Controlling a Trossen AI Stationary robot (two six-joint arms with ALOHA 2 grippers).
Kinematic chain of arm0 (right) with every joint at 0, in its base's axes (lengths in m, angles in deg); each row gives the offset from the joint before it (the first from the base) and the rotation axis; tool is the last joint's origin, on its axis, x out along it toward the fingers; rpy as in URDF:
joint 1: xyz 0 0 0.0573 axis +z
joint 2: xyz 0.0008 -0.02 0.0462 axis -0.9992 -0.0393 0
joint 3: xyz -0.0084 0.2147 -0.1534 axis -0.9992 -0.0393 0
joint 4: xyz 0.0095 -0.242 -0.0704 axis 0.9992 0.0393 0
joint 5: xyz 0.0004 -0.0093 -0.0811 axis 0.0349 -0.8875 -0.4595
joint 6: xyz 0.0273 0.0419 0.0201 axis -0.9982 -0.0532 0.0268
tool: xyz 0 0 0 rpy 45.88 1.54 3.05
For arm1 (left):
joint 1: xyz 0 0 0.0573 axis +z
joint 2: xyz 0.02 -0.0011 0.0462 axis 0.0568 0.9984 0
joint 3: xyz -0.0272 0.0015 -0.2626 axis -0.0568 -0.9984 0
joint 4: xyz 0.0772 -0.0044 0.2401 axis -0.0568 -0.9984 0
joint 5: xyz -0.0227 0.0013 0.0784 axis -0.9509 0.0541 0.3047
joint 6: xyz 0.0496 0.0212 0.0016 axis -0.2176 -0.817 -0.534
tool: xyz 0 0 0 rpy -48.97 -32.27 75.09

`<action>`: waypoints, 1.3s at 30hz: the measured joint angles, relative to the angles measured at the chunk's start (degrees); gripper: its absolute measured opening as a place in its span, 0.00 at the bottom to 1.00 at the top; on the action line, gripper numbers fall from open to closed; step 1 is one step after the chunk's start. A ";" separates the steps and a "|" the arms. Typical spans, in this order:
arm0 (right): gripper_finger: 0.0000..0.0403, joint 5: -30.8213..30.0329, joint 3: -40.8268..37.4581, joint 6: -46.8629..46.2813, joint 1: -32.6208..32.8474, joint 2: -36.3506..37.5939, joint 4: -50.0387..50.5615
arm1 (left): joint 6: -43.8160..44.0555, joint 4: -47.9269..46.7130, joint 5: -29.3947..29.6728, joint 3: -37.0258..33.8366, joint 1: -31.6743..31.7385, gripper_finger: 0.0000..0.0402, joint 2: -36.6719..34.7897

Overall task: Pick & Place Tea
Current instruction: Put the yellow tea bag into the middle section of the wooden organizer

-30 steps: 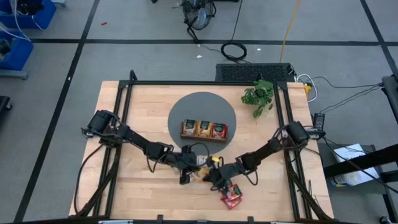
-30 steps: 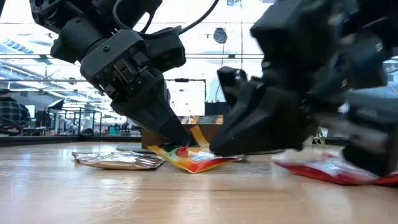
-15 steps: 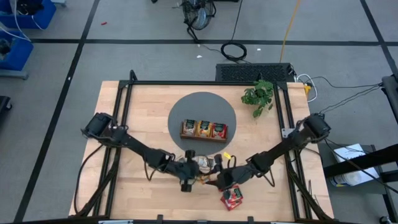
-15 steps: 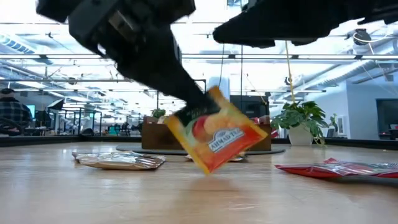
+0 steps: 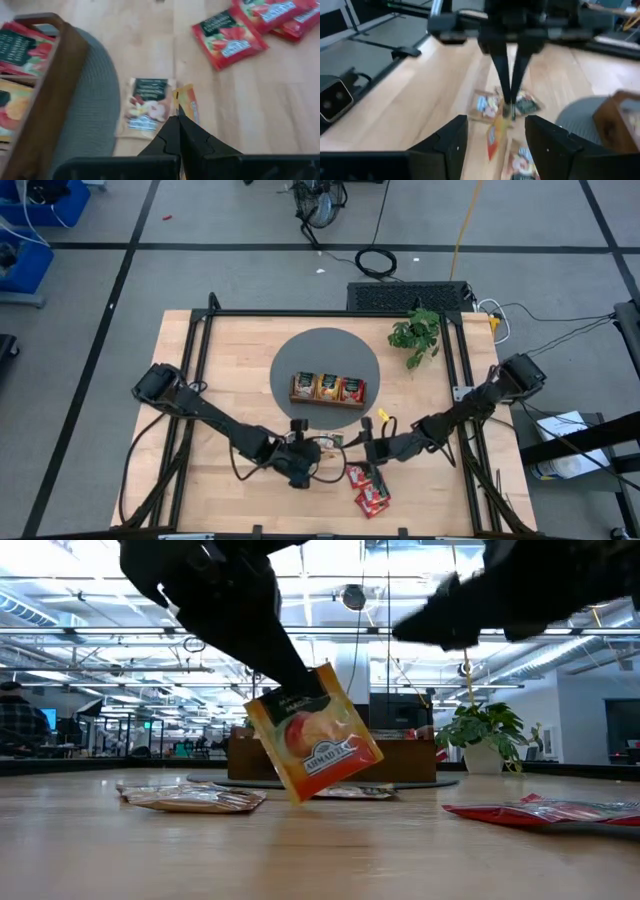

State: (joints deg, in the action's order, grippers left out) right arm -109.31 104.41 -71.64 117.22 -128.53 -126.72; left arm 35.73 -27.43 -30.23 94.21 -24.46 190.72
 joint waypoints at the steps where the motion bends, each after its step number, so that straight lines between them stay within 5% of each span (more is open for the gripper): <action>1: 0.45 0.03 -0.62 -0.78 -0.28 0.00 -0.11 | -0.38 0.17 0.05 0.02 0.11 0.00 0.00; 20: 0.49 4.68 -1.79 -9.91 -4.78 -0.35 -0.70 | -2.25 -4.41 1.02 5.25 0.55 0.01 0.00; 32: 0.48 10.16 -1.79 -9.86 -4.63 -0.35 0.74 | 4.30 -7.93 -24.38 5.21 3.85 0.01 0.02; 39: 0.46 13.51 -1.76 -6.79 -2.73 -0.35 4.86 | 4.54 -10.40 -24.01 5.18 6.92 0.02 0.02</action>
State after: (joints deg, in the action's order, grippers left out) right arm -95.80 102.64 -78.43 114.49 -128.88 -121.86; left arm 40.27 -37.83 -54.24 99.39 -17.54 190.75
